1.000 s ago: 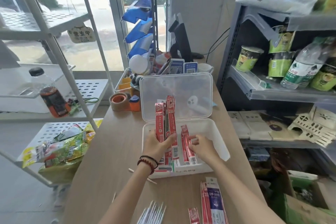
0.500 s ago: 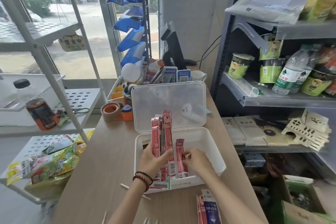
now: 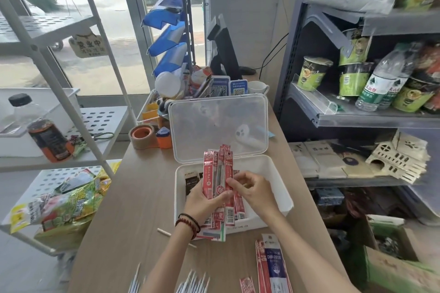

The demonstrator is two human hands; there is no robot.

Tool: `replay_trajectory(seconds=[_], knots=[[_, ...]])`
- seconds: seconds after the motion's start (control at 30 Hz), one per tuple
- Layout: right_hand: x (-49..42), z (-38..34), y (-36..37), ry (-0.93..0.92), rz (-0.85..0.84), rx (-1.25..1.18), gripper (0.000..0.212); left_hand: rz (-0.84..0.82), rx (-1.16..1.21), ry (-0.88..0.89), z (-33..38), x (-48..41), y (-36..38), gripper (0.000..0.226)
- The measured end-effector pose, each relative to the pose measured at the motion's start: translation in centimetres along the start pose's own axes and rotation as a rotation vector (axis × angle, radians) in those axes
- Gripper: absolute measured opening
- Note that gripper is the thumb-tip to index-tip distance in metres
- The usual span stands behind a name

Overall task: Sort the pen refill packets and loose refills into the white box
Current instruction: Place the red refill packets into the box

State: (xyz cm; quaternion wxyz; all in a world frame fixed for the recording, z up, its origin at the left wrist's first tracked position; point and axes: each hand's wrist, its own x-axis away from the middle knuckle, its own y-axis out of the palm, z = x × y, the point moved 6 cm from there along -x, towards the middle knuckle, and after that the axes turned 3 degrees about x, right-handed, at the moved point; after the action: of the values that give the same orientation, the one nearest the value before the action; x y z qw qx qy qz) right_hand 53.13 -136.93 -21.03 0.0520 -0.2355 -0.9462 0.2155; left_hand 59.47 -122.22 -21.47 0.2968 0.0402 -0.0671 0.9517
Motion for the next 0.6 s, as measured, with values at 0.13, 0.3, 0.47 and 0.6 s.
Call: replay_trajectory(seconds=[0.13, 0.3, 0.47, 0.6], knots=[[-0.2, 0.8, -0.5, 0.071, 0.103, 0.019, 0.028, 0.015, -0.002, -0.04, -0.4, -0.1, -0.2, 0.038], [-0.4, 2.4, -0.3, 0.185, 0.096, 0.123, 0.018, 0.163, 0.066, -0.035, -0.7, -0.1, -1.4, 0.039], [-0.7, 3.4, 0.4, 0.261, 0.027, 0.304, 0.017, 0.206, 0.061, 0.014, -0.2, 0.0, -1.5, 0.033], [-1.0, 4.5, 0.8, 0.318, -0.03, 0.43, 0.021, 0.207, 0.056, 0.032, -0.1, -0.1, -1.6, 0.033]])
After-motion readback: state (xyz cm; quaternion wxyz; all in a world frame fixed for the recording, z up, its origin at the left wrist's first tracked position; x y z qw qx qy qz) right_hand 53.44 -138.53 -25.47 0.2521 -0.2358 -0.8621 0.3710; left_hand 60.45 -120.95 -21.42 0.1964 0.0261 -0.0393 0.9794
